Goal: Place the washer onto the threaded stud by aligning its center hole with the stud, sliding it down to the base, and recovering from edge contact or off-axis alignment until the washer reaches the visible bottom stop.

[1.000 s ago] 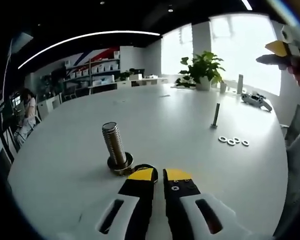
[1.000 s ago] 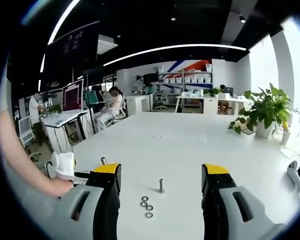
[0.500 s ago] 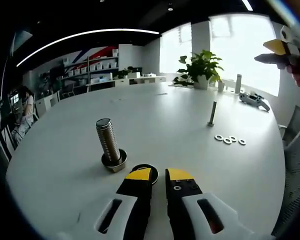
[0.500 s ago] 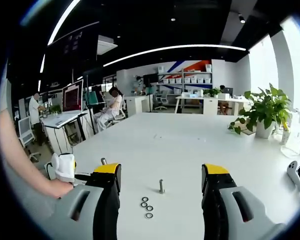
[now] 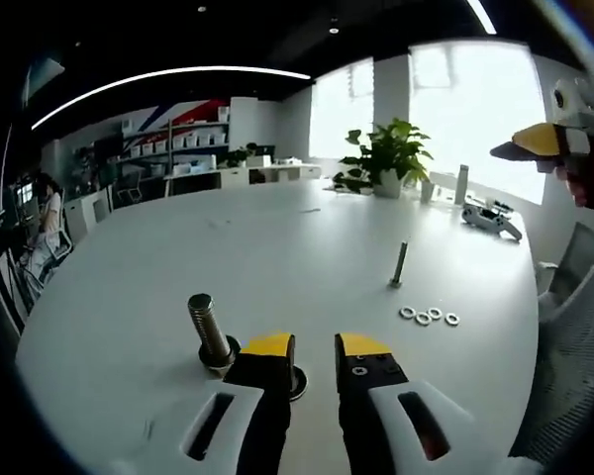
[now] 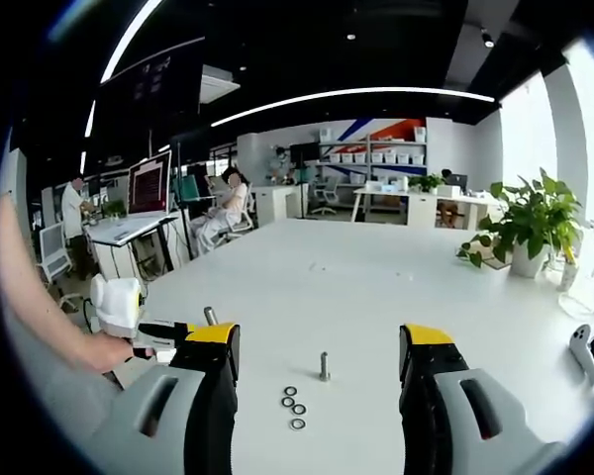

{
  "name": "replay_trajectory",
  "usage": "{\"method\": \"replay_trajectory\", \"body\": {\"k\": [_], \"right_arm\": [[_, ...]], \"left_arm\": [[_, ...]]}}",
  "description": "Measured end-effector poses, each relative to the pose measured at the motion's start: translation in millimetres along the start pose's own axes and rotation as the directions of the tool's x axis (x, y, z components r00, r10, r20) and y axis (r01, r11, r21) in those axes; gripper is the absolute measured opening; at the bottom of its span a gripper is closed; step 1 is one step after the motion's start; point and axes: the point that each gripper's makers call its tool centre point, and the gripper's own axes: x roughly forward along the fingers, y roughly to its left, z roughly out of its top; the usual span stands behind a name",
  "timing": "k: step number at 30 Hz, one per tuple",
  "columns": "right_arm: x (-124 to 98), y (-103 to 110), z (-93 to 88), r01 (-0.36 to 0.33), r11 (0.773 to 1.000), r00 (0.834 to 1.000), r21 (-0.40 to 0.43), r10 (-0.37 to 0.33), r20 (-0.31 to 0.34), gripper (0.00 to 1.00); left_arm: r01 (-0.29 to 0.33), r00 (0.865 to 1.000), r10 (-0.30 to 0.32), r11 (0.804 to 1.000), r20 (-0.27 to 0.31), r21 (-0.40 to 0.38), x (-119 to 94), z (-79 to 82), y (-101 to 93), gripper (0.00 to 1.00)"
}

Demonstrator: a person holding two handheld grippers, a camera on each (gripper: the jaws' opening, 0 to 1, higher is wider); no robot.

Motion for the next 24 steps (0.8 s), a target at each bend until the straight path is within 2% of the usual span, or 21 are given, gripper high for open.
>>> {"method": "replay_trajectory", "body": {"k": [6, 8, 11, 14, 18, 24], "right_arm": [[0, 9, 0.1, -0.022, 1.0, 1.0, -0.022, 0.022, -0.002, 0.68], [0, 11, 0.5, -0.03, 0.999, 1.0, -0.027, 0.03, -0.001, 0.68], [0, 14, 0.0, -0.041, 0.999, 0.999, -0.036, 0.041, -0.005, 0.68], [-1, 15, 0.7, -0.046, 0.998, 0.999, -0.041, 0.046, -0.001, 0.68], [-1, 17, -0.8, -0.054, 0.998, 0.999, -0.043, 0.054, -0.008, 0.68], [-1, 22, -1.8, -0.072, 0.996, 0.997, -0.044, 0.072, -0.005, 0.68]], "left_arm": [[-0.01, 0.997, 0.011, 1.0, 0.074, -0.006, -15, 34.3, 1.7, 0.16], [-0.004, 0.995, 0.005, 1.0, 0.099, -0.009, -15, 41.3, 5.8, 0.16], [-0.002, 0.99, 0.002, 1.0, 0.142, 0.0, -26, 63.5, 4.2, 0.17], [0.003, 0.985, -0.004, 1.0, 0.173, 0.003, -40, 79.2, -0.3, 0.18], [0.013, 0.979, -0.013, 1.0, 0.205, 0.005, -61, 93.3, -8.4, 0.19], [-0.012, 0.969, 0.013, 1.0, 0.248, -0.006, -88, 109.7, -12.2, 0.19]]}}
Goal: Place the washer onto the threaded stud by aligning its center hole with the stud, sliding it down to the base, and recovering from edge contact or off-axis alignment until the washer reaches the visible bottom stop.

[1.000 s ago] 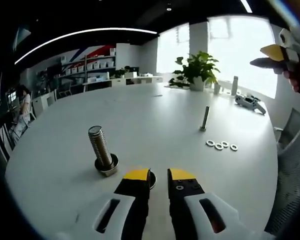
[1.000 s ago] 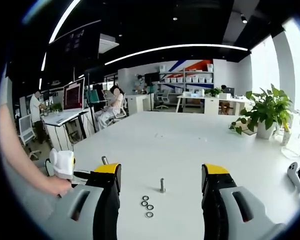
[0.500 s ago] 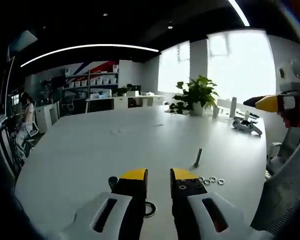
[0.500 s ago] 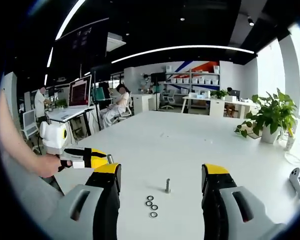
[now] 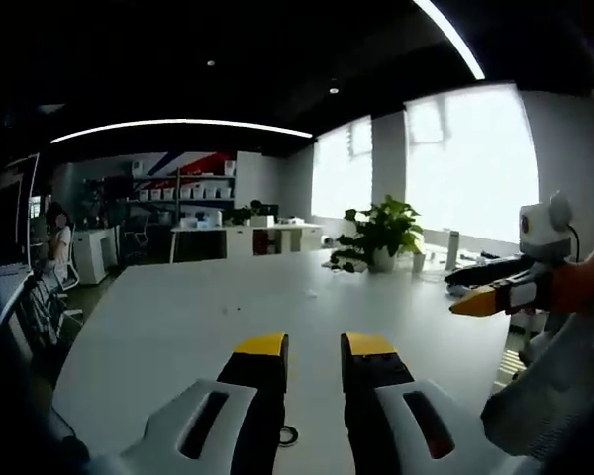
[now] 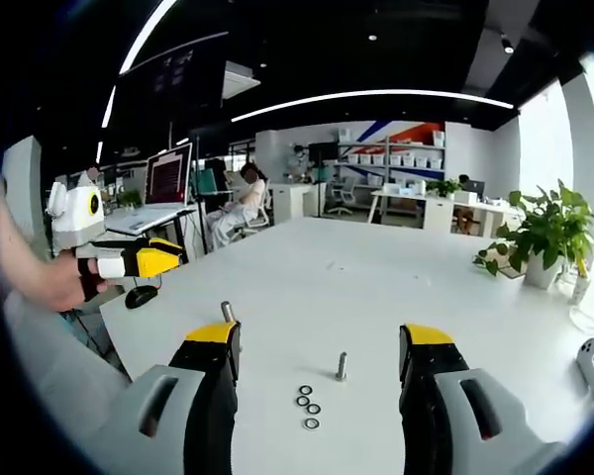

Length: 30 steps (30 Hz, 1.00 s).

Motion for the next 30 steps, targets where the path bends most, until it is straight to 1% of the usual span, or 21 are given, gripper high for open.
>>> {"method": "replay_trajectory", "body": {"k": [2, 4, 5, 8, 10, 11, 12, 13, 17, 18, 22, 25, 27, 30], "right_arm": [[1, 1, -0.7, -0.002, 1.0, 1.0, -0.01, 0.002, -0.004, 0.68], [2, 2, -2.4, -0.011, 1.0, 1.0, -0.005, 0.011, -0.007, 0.68], [2, 3, -3.5, -0.009, 1.0, 1.0, -0.011, 0.009, -0.012, 0.68], [1, 1, -4.1, -0.006, 1.0, 1.0, -0.004, 0.006, -0.011, 0.68], [0, 0, -3.6, 0.0, 1.0, 1.0, -0.004, 0.0, -0.009, 0.68], [1, 0, -3.2, -0.002, 1.0, 1.0, -0.001, 0.002, -0.007, 0.68], [1, 1, -3.2, -0.002, 1.0, 1.0, -0.001, 0.002, -0.007, 0.68], [1, 1, -3.3, -0.004, 1.0, 1.0, -0.005, 0.004, -0.008, 0.68], [1, 5, -4.5, -0.014, 1.0, 1.0, -0.009, 0.014, -0.01, 0.68], [1, 5, -4.5, -0.015, 1.0, 1.0, -0.011, 0.015, -0.01, 0.68], [1, 4, -5.4, -0.013, 1.0, 1.0, -0.01, 0.013, -0.014, 0.68], [1, 4, -5.0, -0.008, 1.0, 1.0, -0.011, 0.008, -0.01, 0.68], [1, 3, -9.0, -0.006, 1.0, 1.0, -0.015, 0.005, -0.026, 0.68], [0, 5, -10.2, -0.008, 1.0, 0.999, -0.02, 0.007, -0.032, 0.68]], "left_arm": [[-0.006, 1.0, 0.006, 1.0, 0.002, -0.014, -4, 5.9, -0.5, 0.2], [-0.015, 1.0, 0.015, 1.0, 0.004, -0.008, -9, 10.9, -1.1, 0.2], [-0.022, 0.999, 0.022, 1.0, 0.027, 0.007, -14, 17.0, -0.2, 0.2], [-0.033, 0.999, 0.032, 0.999, 0.039, 0.02, -22, 21.8, 3.4, 0.2], [-0.053, 0.998, 0.052, 0.998, 0.035, 0.02, -26, 25.1, 8.9, 0.21], [-0.062, 0.997, 0.062, 0.998, 0.045, 0.001, -30, 29.5, 11.5, 0.22], [-0.072, 0.995, 0.073, 0.997, 0.07, -0.016, -32, 34.2, 13.8, 0.22], [-0.087, 0.993, 0.088, 0.996, 0.077, -0.021, -35, 36.2, 16.9, 0.22], [-0.115, 0.991, 0.116, 0.993, 0.065, -0.023, -38, 24.6, 24.0, 0.22], [-0.12, 0.99, 0.121, 0.992, 0.065, -0.028, -38, 23.9, 25.5, 0.22], [-0.135, 0.987, 0.137, 0.99, 0.087, -0.028, -37, 27.7, 30.1, 0.22], [-0.145, 0.984, 0.148, 0.989, 0.094, -0.038, -41, 28.8, 33.8, 0.22], [-0.151, 0.983, 0.155, 0.987, 0.095, -0.046, -42, 28.5, 36.4, 0.22], [-0.162, 0.98, 0.168, 0.985, 0.103, -0.06, -44, 29.9, 39.8, 0.22]]}}
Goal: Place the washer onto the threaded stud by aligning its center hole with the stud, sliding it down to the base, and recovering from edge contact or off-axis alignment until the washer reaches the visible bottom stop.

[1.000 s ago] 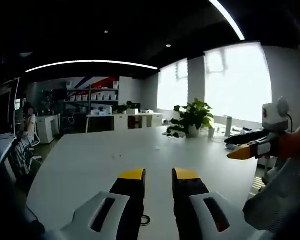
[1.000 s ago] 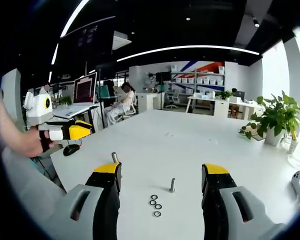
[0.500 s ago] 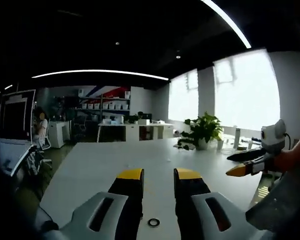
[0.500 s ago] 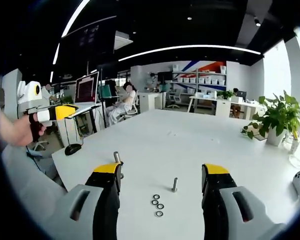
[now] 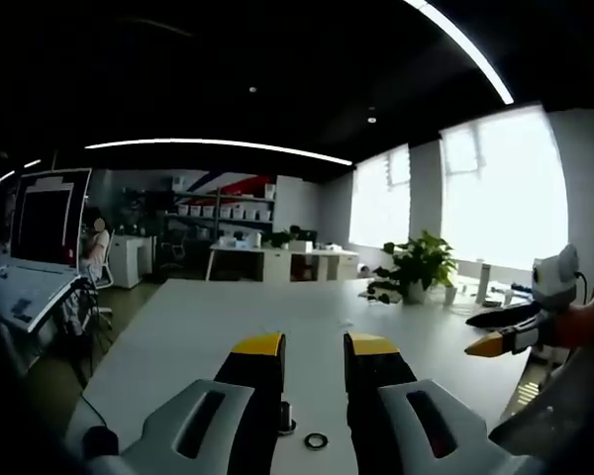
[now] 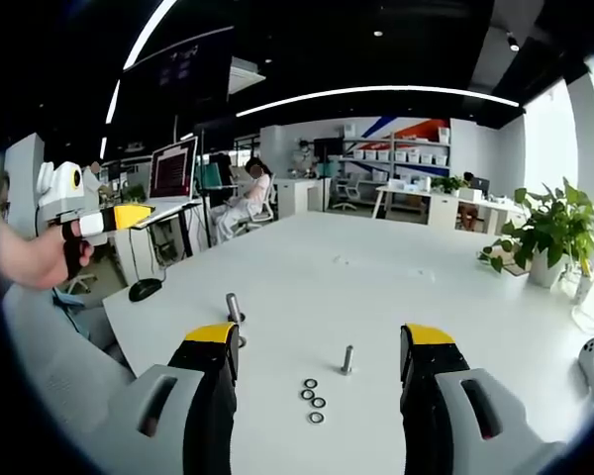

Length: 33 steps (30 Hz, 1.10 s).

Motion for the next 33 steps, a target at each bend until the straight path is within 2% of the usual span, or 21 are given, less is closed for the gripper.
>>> {"method": "replay_trajectory", "body": {"k": [19, 26, 33], "right_arm": [[3, 11, -5.7, -0.03, 0.999, 0.999, -0.031, 0.029, -0.027, 0.69], [12, 31, 1.9, -0.085, 0.995, 0.996, -0.061, 0.084, -0.024, 0.69], [40, 57, -0.5, -0.131, 0.99, 0.991, -0.054, 0.129, -0.036, 0.69]], "left_arm": [[0.013, 1.0, -0.013, 1.0, 0.016, 0.0, 0, 3.9, -2.5, 0.22], [0.002, 0.999, -0.001, 1.0, 0.035, -0.019, 0, 8.9, 2.0, 0.21], [-0.025, 0.999, 0.027, 0.999, 0.045, -0.028, -3, 10.6, 8.9, 0.21]]}}
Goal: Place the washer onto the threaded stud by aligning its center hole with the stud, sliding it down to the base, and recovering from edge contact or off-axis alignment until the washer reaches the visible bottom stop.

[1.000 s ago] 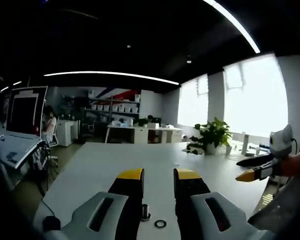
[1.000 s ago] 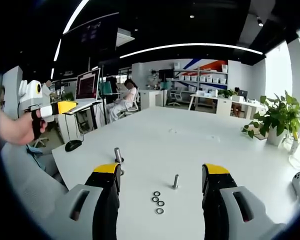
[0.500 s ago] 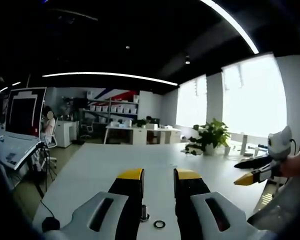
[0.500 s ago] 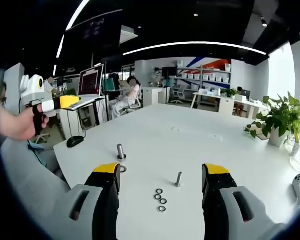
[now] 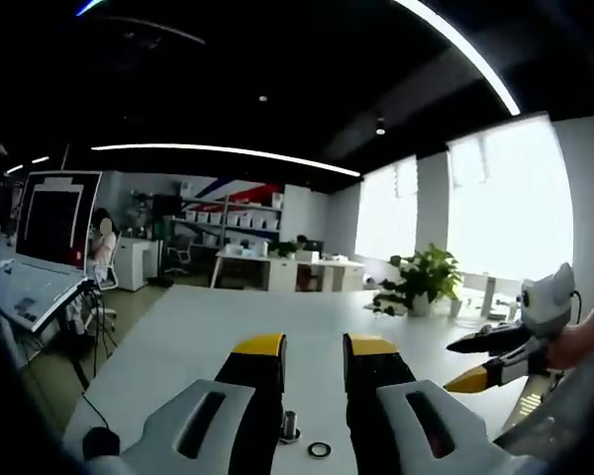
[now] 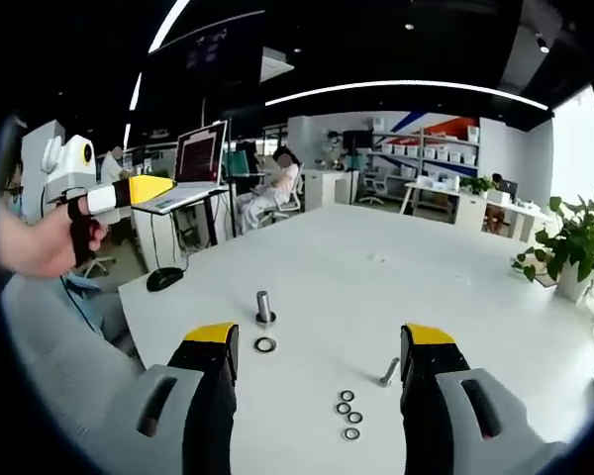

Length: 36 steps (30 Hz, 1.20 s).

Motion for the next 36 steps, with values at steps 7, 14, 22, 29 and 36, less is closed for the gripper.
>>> {"method": "replay_trajectory", "body": {"k": [7, 14, 22, 29, 36], "right_arm": [[19, 18, -10.1, -0.038, 0.999, 0.999, -0.003, 0.038, -0.007, 0.68], [31, 38, -21.6, -0.092, 0.996, 0.995, 0.013, 0.092, 0.03, 0.66], [55, 54, -39.1, -0.139, 0.99, 0.99, 0.01, 0.139, 0.019, 0.66], [78, 68, -47.5, -0.169, 0.985, 0.986, 0.015, 0.169, 0.01, 0.65], [96, 84, -60.9, -0.208, 0.978, 0.978, 0.003, 0.208, -0.004, 0.62]], "left_arm": [[-0.038, 0.999, 0.038, 0.999, -0.004, -0.03, -1, -1.5, 11.7, 0.21], [-0.024, 1.0, 0.025, 1.0, -0.004, 0.015, -1, -0.9, 4.2, 0.21], [-0.013, 1.0, 0.014, 0.999, -0.018, 0.031, 1, -4.3, 1.7, 0.21], [-0.018, 1.0, 0.019, 0.999, -0.023, 0.045, 0, -5.2, 2.4, 0.21], [-0.029, 0.999, 0.03, 0.999, -0.024, 0.039, -1, -5.8, 5.8, 0.21]]}}
